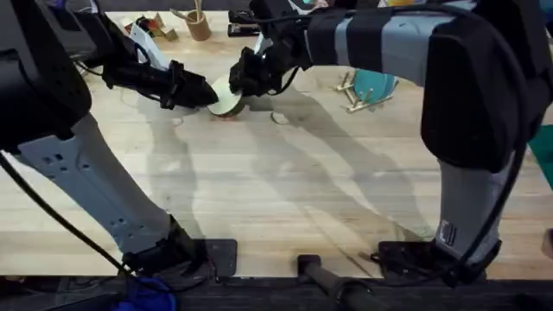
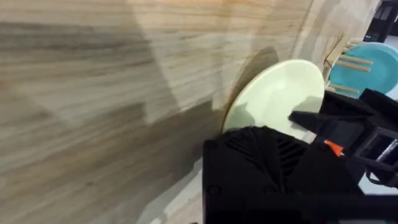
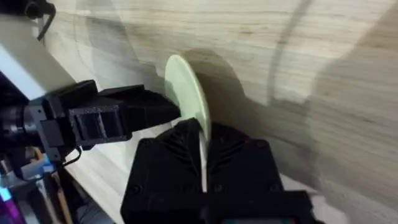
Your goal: Pick up the plates from the table one by one and place each into a slot on the dish rack.
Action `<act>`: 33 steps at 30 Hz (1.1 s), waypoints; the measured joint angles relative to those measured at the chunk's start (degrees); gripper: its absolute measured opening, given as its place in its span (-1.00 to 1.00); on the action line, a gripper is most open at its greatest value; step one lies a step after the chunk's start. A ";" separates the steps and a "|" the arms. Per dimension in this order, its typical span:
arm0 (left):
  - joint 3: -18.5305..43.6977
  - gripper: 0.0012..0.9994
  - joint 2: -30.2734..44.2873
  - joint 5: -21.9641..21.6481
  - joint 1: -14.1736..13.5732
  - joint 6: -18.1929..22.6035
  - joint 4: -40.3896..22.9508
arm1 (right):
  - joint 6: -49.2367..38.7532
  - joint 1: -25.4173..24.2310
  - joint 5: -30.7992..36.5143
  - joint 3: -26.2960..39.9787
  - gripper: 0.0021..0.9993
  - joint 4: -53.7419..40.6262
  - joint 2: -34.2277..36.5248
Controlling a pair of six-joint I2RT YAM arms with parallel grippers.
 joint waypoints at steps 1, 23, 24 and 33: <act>0.01 -0.92 0.00 -0.02 0.00 0.00 -0.05 | 0.00 -0.07 -0.47 0.00 -0.94 -0.10 0.00; 1.51 -0.92 -9.53 -10.03 -0.74 3.38 -10.62 | -21.22 -1.02 -2.18 7.71 -0.94 -22.75 -1.93; 1.51 -0.92 -11.23 -10.59 -0.74 3.47 -11.28 | -22.54 -1.02 -0.97 8.58 -0.94 -24.53 -2.39; 1.51 -0.92 -25.27 -17.20 -0.74 3.54 -17.68 | -34.05 -1.17 9.82 15.75 -0.94 -37.86 -5.83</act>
